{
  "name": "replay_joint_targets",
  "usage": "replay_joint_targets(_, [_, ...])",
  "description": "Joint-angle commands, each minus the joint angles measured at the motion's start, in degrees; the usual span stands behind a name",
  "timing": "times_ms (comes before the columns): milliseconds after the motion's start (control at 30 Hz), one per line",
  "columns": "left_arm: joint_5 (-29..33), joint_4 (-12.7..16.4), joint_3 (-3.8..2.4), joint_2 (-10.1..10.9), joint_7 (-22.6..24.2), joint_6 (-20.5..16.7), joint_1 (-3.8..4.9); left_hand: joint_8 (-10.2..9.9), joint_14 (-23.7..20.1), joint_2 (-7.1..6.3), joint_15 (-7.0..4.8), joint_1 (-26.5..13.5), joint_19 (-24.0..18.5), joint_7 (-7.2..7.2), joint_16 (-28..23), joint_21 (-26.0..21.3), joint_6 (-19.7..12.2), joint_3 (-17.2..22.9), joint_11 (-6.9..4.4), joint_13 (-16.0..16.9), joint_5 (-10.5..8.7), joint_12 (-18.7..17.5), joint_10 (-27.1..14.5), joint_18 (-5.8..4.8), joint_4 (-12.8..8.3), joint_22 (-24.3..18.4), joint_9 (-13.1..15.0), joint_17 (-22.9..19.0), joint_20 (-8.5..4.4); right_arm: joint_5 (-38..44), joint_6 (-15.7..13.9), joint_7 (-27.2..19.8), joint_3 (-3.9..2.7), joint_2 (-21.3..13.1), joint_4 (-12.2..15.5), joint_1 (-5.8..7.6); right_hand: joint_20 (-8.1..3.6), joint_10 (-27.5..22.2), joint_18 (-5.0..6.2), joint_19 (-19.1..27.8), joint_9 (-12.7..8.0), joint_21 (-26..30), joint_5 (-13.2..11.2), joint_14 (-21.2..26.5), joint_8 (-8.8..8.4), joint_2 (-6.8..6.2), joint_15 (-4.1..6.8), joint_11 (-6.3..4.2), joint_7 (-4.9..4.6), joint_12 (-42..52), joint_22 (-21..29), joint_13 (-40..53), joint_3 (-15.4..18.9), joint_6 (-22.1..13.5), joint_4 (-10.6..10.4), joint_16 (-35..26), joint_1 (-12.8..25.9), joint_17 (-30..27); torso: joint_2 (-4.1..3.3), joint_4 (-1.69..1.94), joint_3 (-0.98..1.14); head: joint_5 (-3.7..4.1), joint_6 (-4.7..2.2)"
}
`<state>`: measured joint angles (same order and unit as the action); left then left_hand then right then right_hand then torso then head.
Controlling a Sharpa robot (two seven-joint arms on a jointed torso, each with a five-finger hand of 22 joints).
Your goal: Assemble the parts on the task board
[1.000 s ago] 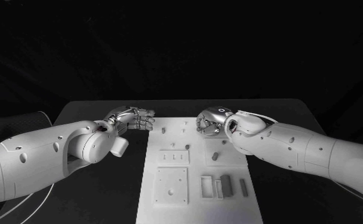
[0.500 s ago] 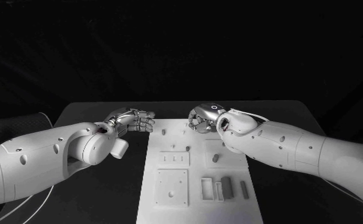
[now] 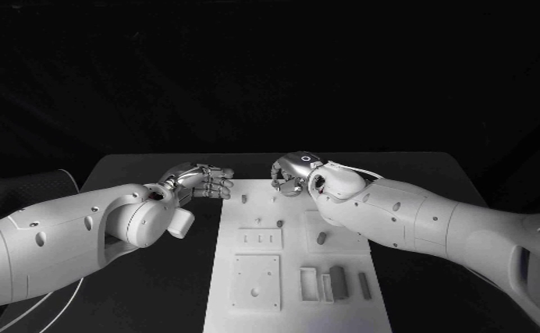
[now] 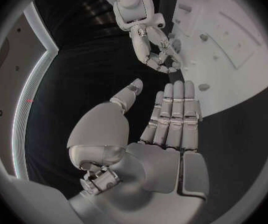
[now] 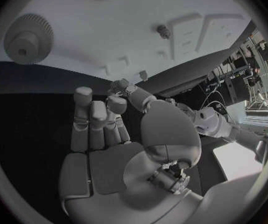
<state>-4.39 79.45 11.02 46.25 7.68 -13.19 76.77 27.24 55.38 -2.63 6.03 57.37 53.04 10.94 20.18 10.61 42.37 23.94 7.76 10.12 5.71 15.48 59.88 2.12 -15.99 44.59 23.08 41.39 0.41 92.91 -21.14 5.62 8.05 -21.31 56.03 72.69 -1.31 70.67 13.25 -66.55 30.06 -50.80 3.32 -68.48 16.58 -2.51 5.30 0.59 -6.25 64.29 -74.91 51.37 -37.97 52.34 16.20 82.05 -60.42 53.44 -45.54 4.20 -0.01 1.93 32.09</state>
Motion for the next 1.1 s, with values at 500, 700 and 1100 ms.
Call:
replay_joint_targets(500, [0.2, -0.2, -0.07, -0.4, -0.2, 0.7, 0.09, -0.4, 0.3, -0.03, 0.07, -0.5, 0.4, 0.20, -0.5, -0.4, 0.0, -0.3, 0.21, 0.1, -0.19, -0.5, 0.3, 1.13, 0.1, -0.1, 0.1, 0.2, 0.01, 3.1, -1.2, 2.0, 0.12, 1.3, -1.8, -0.08, -0.32, 0.8, 1.75, -0.4, 0.1, -0.4, 0.0, -0.6, -0.22, -1.34, 0.07, -0.03, -0.80, -0.2, -1.0, -0.2, -0.5, 0.7, -0.2, 0.2, 0.4, -0.2, -0.02, -0.16, 0.07, -0.27, -0.29])
replay_joint_targets(700, [0.2, 0.1, -0.08, -0.4, -0.2, 0.7, 0.22, -0.4, 0.3, -0.03, 0.08, -0.6, 0.4, 0.21, -0.5, -0.4, 0.0, -0.3, 0.22, 0.1, -0.21, -0.6, 0.3, 1.12, 0.1, -0.1, 0.1, 0.2, 0.01, 3.4, -1.2, 2.0, 0.15, 1.6, -1.9, -0.12, -0.36, 0.9, 1.75, -0.5, 0.1, -0.4, 0.1, -0.6, -0.26, -1.32, 0.09, -0.05, -0.78, -0.3, -1.0, -0.2, -0.8, 0.7, -0.2, 0.2, 0.3, -0.3, -0.15, -0.11, 0.09, -0.40, -0.27])
replay_joint_targets(1100, [0.2, 0.1, -0.10, -0.5, -0.1, 0.8, 0.28, -0.4, 0.3, -0.03, 0.08, -0.6, 0.4, 0.21, -0.6, -0.4, 0.0, -0.3, 0.22, 0.2, -0.22, -0.6, 0.3, 1.12, 0.1, -0.1, 0.1, 0.3, 0.01, 3.6, -0.8, 2.3, 0.27, 2.3, -3.4, -0.29, -0.38, 0.9, 1.75, -0.5, 0.1, -0.4, 0.2, -0.7, -0.26, -1.32, 0.10, -0.07, -0.76, -0.3, -1.0, -0.3, -1.0, 0.8, -0.2, 0.1, 0.3, -0.3, -0.16, -0.20, 0.11, -0.56, 0.25])
